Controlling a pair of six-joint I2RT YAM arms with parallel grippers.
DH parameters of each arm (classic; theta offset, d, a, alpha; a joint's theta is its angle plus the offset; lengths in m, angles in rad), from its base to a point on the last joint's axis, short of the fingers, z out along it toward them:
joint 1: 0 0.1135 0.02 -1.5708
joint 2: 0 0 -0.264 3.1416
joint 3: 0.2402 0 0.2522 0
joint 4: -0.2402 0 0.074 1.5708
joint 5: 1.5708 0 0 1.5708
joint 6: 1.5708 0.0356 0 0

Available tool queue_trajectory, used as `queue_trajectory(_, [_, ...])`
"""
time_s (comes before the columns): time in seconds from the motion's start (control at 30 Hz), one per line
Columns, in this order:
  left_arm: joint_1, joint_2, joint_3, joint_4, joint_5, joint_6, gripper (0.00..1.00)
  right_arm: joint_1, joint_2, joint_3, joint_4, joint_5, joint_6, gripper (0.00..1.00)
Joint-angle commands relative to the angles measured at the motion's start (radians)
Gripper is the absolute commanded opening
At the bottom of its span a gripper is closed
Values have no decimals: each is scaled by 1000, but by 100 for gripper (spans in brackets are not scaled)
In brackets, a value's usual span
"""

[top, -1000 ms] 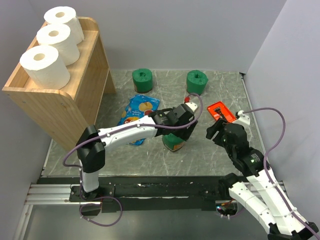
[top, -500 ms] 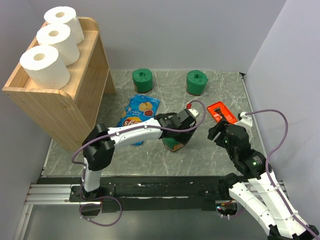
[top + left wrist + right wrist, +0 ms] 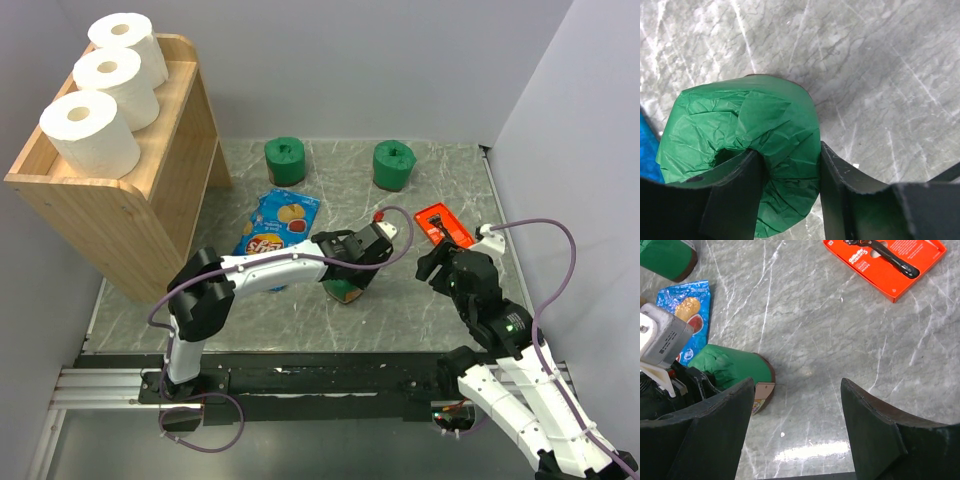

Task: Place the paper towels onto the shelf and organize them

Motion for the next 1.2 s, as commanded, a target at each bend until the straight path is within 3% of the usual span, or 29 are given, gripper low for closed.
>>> queue_trajectory(0.0, [-8, -19, 37, -67, -100, 21, 46, -5, -30, 40, 24, 6, -19, 76])
queue_trajectory(0.43, [24, -36, 360, -245, -448, 179, 44, -3, -12, 26, 54, -58, -28, 76])
queue_trajectory(0.63, [142, -9, 535, -296, -577, 224, 43, -3, 37, 34, 80, -168, -47, 77])
queue_trajectory(0.93, [369, -54, 532, -150, -687, 411, 45, -2, 24, -9, 160, -309, -42, 78])
queue_trajectory(1.17, [432, -52, 470, -53, -789, 500, 44, -3, 71, 71, 97, -322, -114, 78])
